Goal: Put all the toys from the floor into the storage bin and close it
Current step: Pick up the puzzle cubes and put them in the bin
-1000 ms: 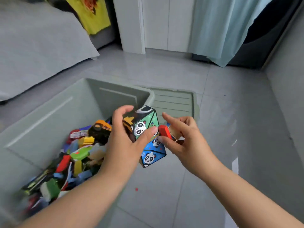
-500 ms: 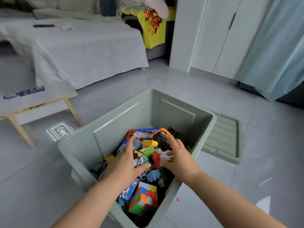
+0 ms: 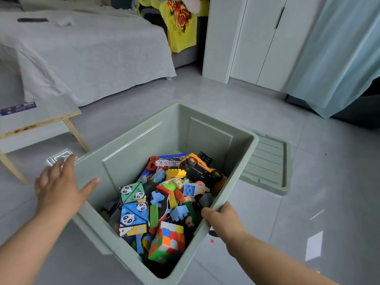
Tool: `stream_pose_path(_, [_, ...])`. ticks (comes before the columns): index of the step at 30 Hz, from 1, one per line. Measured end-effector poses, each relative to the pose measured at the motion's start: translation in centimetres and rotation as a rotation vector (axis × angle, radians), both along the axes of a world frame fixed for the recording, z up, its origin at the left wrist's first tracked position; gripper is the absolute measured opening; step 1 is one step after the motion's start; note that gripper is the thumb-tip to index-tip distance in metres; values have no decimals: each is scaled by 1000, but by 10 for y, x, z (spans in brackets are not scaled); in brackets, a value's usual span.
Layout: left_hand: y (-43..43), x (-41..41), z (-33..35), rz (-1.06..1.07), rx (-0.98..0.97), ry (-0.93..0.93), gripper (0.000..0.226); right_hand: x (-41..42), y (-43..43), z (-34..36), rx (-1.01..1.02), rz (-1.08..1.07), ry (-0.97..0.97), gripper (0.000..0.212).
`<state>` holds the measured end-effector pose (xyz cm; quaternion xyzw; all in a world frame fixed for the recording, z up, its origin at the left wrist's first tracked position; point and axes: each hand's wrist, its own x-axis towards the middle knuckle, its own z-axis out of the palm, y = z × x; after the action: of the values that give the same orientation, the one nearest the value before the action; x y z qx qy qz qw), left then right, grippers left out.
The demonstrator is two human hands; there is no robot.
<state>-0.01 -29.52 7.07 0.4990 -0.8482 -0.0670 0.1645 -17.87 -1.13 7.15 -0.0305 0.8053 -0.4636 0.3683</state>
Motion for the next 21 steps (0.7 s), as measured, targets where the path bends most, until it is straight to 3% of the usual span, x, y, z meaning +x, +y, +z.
stream_pose_path(5, [-11,-6,-8,-12,154,-105,85,0,0,-2,-90,-50,-54,24])
stream_pose_path(9, [-9,-11,-19,-56,131,-219,96,-2,8,-2,-91,45,-22,26])
stream_pose_path(12, [50,-41,-1,-370,145,-260,88,-21,19,-2,-82,69,52,41])
stream_pose_path(15, [122,-75,18,-691,249,-237,90,-75,31,-26,-61,-57,204,40])
stream_pose_path(18, [187,-118,26,-891,263,-249,78,-144,52,-74,123,-134,336,34])
stream_pose_path(21, [254,-178,21,-1138,107,-103,64,-201,81,-126,322,-130,290,39])
